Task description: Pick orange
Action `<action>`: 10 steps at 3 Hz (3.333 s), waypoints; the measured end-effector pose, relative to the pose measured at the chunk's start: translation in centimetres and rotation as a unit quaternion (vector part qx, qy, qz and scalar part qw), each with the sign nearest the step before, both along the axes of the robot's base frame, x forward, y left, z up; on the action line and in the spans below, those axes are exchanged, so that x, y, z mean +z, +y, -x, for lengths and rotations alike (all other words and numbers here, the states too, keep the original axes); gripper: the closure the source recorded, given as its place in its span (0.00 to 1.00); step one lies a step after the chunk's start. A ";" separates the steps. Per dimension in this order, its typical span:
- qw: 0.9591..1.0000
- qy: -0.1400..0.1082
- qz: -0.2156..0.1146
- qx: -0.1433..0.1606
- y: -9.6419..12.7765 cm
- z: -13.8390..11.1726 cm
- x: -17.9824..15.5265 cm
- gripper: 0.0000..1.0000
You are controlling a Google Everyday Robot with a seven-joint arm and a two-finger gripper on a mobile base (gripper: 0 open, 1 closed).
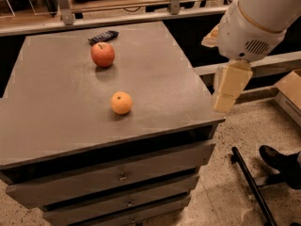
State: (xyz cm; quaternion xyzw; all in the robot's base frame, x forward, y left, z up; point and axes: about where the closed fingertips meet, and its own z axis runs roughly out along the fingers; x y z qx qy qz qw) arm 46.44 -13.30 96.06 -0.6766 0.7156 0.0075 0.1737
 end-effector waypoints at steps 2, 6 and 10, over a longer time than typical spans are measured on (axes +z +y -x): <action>0.995 0.033 0.001 0.093 9.1 -2.0 -4.0 0.00; 0.986 0.073 -0.003 0.153 17.9 -4.6 -9.5 0.00; 0.977 0.097 -0.009 0.191 21.9 -4.0 -11.7 0.68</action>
Offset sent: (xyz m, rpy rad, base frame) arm 0.0346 0.1356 -0.0731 -0.0136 0.1294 0.2686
